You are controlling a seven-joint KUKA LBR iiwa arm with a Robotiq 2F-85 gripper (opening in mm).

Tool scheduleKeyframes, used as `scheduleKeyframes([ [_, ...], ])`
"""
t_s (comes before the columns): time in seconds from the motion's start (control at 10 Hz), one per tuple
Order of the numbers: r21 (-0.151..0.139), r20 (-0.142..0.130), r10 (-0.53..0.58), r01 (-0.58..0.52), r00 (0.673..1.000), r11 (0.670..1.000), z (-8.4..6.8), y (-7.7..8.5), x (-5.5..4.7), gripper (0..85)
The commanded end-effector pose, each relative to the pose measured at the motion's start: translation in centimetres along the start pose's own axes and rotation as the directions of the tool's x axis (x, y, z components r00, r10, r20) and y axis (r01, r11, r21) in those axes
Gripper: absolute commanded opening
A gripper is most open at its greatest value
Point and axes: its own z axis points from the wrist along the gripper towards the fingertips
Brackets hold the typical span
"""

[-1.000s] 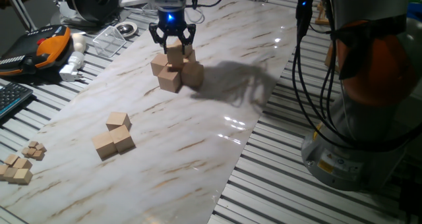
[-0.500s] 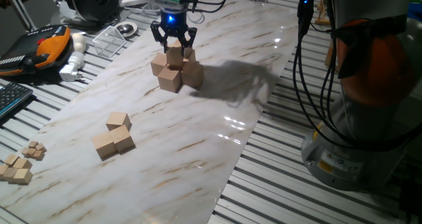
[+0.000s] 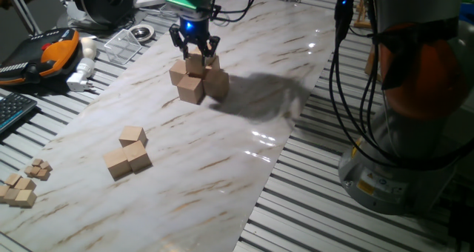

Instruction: Stack the blocks into a cross shape

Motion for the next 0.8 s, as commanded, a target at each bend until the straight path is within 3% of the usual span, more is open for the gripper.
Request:
scheduleKeyframes([
  [0.0, 0.006, 0.102, 0.542, -0.546, 0.834, 0.838, 0.13, -0.02, -0.05, 0.0],
  [0.4, 0.026, 0.117, 0.524, -0.530, 0.844, 0.848, 0.51, -0.06, -0.20, 0.0],
  [0.7, 0.082, 0.131, 0.427, -0.439, 0.895, 0.895, 0.87, -0.03, -0.28, 0.0],
])
